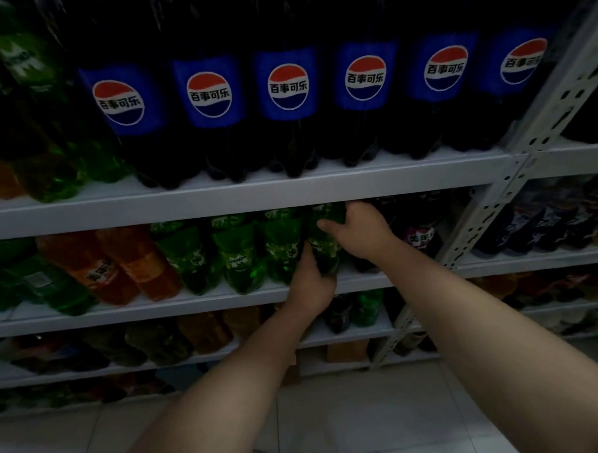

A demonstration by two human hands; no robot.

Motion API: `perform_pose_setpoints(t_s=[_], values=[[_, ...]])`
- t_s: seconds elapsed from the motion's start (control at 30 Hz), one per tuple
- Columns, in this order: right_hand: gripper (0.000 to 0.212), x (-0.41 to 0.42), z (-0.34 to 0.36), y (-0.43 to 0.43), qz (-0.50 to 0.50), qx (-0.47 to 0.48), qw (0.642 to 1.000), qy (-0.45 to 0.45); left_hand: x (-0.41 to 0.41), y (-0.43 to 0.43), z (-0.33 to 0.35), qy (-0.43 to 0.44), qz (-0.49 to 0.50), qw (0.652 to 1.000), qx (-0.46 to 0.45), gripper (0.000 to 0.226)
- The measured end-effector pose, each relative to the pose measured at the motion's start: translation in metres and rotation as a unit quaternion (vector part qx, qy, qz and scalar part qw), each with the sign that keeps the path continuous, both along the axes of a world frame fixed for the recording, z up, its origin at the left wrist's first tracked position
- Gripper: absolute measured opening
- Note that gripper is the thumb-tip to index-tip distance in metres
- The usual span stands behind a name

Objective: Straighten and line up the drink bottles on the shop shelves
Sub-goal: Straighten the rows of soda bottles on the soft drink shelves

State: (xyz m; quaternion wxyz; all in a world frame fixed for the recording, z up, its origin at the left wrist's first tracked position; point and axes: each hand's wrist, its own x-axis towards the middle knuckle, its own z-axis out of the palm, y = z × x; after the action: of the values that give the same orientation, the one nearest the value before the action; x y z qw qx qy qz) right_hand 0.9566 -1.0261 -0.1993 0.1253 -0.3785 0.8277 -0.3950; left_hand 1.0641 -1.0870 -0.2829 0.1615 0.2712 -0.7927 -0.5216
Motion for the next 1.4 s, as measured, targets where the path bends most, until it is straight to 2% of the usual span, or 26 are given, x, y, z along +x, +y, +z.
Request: perform_pose_setpoints(t_s=[0.13, 0.2, 0.23, 0.33, 0.4, 0.43, 0.53, 0.6, 0.73, 0.87, 1.0, 1.07, 1.1, 1.17, 1.23, 1.3, 1.4], values=[[0.046, 0.002, 0.003, -0.002, -0.028, -0.01, 0.997, 0.065, 0.004, -0.003, 0.0, 0.014, -0.014, 1.0, 0.015, 0.071], [0.044, 0.002, 0.004, -0.002, -0.045, -0.001, 0.995, 0.094, 0.006, -0.005, -0.001, 0.007, -0.007, 1.0, 0.013, 0.067], [0.042, 0.002, 0.004, -0.002, -0.047, -0.001, 0.995, 0.083, 0.007, -0.005, -0.002, 0.001, -0.003, 1.0, 0.009, 0.066], [0.032, -0.002, 0.003, 0.001, -0.036, -0.022, 0.999, -0.026, 0.008, -0.005, -0.002, -0.002, -0.016, 1.0, 0.005, 0.065], [0.028, -0.004, 0.003, 0.003, -0.033, -0.025, 0.998, -0.036, 0.006, -0.005, 0.0, 0.005, -0.033, 0.999, 0.011, 0.068], [0.03, -0.004, 0.004, 0.003, -0.027, -0.024, 0.999, -0.012, 0.005, -0.006, 0.0, 0.008, -0.039, 0.999, 0.019, 0.07], [0.06, -0.002, 0.004, 0.001, -0.02, 0.009, 0.995, 0.102, 0.002, -0.009, 0.002, 0.009, -0.04, 0.997, 0.063, 0.075], [0.059, -0.001, 0.004, 0.0, -0.031, 0.027, 0.989, 0.144, 0.0, -0.008, 0.001, 0.008, -0.034, 0.997, 0.062, 0.073], [0.043, -0.009, 0.004, 0.004, -0.021, 0.017, 0.997, 0.077, 0.002, 0.002, -0.01, -0.016, 0.008, 1.0, -0.005, 0.069], [0.053, -0.011, 0.007, 0.007, -0.021, -0.005, 0.998, 0.056, -0.002, 0.007, -0.012, -0.03, -0.008, 0.999, 0.03, 0.081], [0.054, -0.009, 0.001, 0.007, -0.028, -0.026, 0.993, 0.115, -0.005, 0.006, -0.009, -0.035, -0.018, 0.998, 0.051, 0.08], [0.055, -0.003, -0.003, 0.011, -0.037, -0.021, 0.987, 0.152, 0.003, 0.002, -0.011, -0.031, -0.012, 0.999, 0.015, 0.064], [0.052, 0.002, -0.007, 0.014, -0.057, -0.028, 0.978, 0.2, 0.01, 0.0, -0.013, -0.031, 0.017, 0.999, -0.011, 0.054], [0.04, 0.019, -0.019, 0.019, -0.077, -0.096, 0.934, 0.334, 0.026, -0.006, -0.018, -0.017, 0.128, 0.99, -0.055, 0.039], [0.035, 0.036, -0.031, 0.017, -0.03, -0.145, 0.904, 0.401, 0.042, -0.013, -0.02, 0.012, 0.229, 0.971, -0.061, 0.032], [0.041, 0.048, -0.031, 0.001, 0.022, -0.116, 0.94, 0.321, 0.05, -0.018, -0.02, 0.011, 0.256, 0.966, -0.039, 0.038], [0.044, 0.053, -0.018, -0.031, 0.023, -0.053, 0.991, 0.117, 0.052, -0.019, -0.018, 0.019, 0.224, 0.974, -0.007, 0.052]])
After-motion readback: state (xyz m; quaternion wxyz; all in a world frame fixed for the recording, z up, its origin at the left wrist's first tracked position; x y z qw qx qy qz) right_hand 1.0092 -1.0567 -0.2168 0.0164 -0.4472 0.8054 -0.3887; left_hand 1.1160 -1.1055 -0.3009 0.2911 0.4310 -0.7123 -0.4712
